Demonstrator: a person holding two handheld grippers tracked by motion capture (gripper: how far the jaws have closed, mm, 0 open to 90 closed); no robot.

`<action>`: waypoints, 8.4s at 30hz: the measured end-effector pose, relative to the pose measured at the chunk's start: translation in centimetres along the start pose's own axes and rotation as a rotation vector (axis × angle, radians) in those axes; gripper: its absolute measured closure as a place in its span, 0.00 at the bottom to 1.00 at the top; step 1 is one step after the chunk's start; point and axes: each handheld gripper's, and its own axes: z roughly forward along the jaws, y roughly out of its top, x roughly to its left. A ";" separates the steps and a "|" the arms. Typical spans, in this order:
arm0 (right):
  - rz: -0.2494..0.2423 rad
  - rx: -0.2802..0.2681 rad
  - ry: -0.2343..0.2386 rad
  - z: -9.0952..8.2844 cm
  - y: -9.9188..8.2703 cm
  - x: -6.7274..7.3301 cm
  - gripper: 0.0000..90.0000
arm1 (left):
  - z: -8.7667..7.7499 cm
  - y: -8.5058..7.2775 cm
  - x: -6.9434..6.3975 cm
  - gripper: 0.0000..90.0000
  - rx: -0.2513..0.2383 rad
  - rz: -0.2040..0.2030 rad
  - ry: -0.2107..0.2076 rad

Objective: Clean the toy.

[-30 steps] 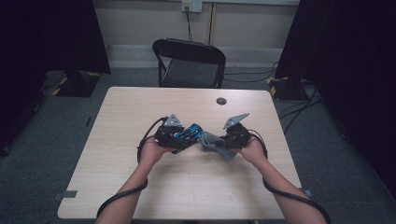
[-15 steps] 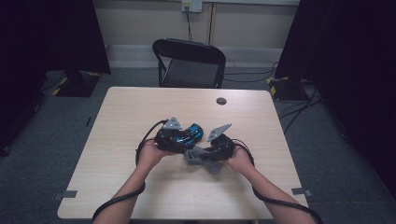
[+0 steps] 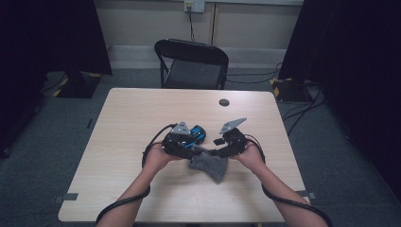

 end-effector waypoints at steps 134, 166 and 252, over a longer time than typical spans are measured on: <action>-0.054 0.048 -0.088 11.1 6.9 0.0 0.12 | -5.2 -7.4 1.9 0.84 0.272 -0.226 0.197; -0.051 0.048 -0.086 11.1 6.9 0.0 0.13 | -9.5 -6.9 6.3 0.84 0.199 -0.327 0.406; -0.032 0.021 -0.097 11.1 6.6 0.2 0.13 | -5.1 -6.7 1.4 0.84 0.260 -0.351 0.232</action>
